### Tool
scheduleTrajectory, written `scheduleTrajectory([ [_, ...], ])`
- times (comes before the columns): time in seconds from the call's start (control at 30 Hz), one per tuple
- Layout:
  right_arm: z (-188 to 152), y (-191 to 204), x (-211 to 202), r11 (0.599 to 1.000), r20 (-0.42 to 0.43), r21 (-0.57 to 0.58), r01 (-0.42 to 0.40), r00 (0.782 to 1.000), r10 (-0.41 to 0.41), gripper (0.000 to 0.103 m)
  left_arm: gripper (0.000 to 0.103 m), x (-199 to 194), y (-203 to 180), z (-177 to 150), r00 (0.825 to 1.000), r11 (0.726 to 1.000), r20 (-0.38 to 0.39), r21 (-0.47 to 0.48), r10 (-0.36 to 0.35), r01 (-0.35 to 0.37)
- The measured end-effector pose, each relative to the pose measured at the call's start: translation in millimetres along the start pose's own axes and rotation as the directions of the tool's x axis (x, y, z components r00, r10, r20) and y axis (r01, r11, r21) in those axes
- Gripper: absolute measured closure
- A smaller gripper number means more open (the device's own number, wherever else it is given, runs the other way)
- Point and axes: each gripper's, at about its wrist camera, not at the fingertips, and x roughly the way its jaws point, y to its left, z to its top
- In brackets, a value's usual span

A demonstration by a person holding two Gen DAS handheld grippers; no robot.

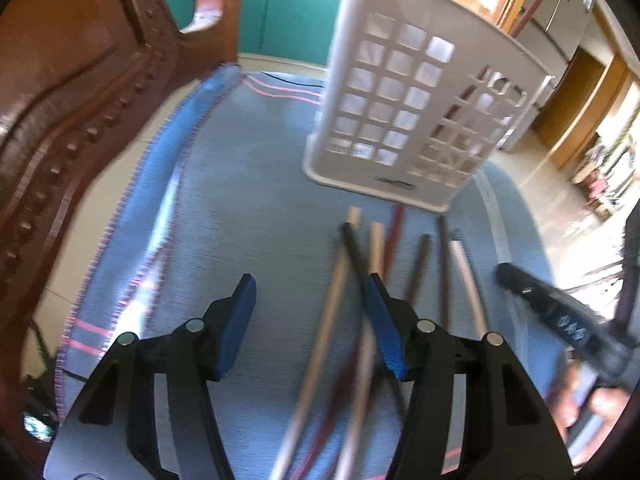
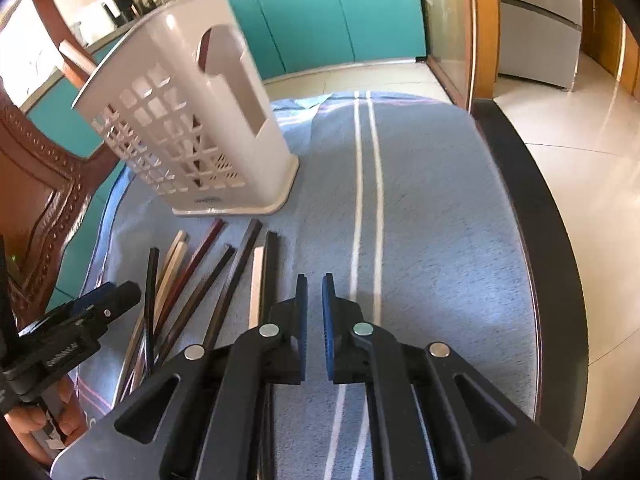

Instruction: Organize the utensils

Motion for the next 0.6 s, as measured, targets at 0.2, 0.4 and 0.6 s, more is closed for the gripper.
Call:
scheduleTrajectory([
  [0.2, -3, 4, 1, 1.000, -0.013, -0.012, -0.001, 1.000, 0.000, 0.095, 0.047, 7, -13, -3, 0.999, 1.000, -0.028, 0.003, -0.018, 0.018],
  [0.4, -6, 8, 1, 1.000, -0.021, -0.030, -0.003, 1.000, 0.002, 0.094, 0.083, 13, -23, -6, 0.999, 1.000, -0.039, 0.014, 0.010, -0.010],
  [0.6, -8, 12, 0, 0.998, -0.023, -0.055, -0.009, 1.000, 0.008, 0.086, 0.094, 9, -6, -1, 0.999, 0.999, -0.017, -0.033, -0.028, 0.028],
])
